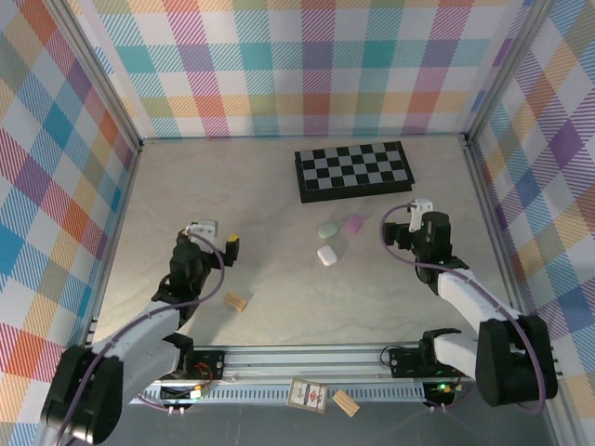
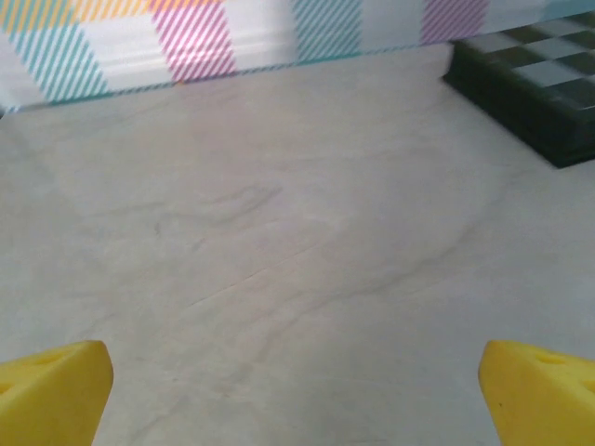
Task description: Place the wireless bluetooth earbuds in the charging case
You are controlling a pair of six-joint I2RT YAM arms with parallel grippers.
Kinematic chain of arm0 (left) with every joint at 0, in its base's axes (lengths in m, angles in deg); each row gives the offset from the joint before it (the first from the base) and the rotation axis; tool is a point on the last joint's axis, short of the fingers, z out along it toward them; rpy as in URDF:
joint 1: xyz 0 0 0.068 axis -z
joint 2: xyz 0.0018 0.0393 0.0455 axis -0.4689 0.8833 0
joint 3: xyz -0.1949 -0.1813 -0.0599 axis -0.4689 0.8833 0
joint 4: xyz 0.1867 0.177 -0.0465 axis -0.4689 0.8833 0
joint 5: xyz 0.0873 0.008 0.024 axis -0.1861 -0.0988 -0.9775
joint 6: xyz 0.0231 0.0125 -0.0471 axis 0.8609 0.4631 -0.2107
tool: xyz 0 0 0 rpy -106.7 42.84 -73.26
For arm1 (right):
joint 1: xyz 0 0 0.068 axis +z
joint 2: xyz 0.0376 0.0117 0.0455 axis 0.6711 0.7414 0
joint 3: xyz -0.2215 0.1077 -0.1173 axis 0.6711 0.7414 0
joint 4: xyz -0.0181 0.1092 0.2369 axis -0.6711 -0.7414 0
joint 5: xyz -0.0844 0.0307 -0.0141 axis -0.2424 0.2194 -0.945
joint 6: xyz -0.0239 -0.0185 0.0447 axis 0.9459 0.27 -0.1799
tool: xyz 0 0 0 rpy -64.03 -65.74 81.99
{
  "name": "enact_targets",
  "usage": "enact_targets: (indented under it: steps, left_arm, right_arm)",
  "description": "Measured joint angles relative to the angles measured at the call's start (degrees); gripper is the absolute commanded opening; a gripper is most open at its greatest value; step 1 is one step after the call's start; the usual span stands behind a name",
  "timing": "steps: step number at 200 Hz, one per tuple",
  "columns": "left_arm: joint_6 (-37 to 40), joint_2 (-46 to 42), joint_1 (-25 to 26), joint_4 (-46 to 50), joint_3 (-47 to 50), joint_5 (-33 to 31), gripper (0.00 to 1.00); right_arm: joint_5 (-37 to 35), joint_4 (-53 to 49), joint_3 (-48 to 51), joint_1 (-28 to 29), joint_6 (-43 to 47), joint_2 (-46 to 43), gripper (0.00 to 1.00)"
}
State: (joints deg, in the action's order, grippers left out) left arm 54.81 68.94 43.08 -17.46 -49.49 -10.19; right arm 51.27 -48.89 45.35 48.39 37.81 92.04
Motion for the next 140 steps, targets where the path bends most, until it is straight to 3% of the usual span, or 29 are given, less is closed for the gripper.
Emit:
enact_targets:
  steps: [42,74,103,140]
  left_arm:
    - [-2.4,15.8,-7.1,-11.1,-0.7,2.6,1.0]
    - [-3.9,24.6,-9.3,-16.1,-4.2,4.6,1.0]
    - [-4.7,33.2,-10.1,-19.3,-9.1,5.5,1.0]
    - [-5.7,34.8,-11.0,-18.1,-11.3,6.2,1.0]
  right_arm:
    - [2.8,15.6,1.0,-4.0,0.0,13.0,0.99]
    - [4.9,25.3,1.2,-5.2,0.0,21.4,0.99]
    - [6.5,26.4,1.2,-5.9,0.0,22.5,0.99]
    - [7.2,28.1,1.2,-6.0,0.0,22.5,0.99]
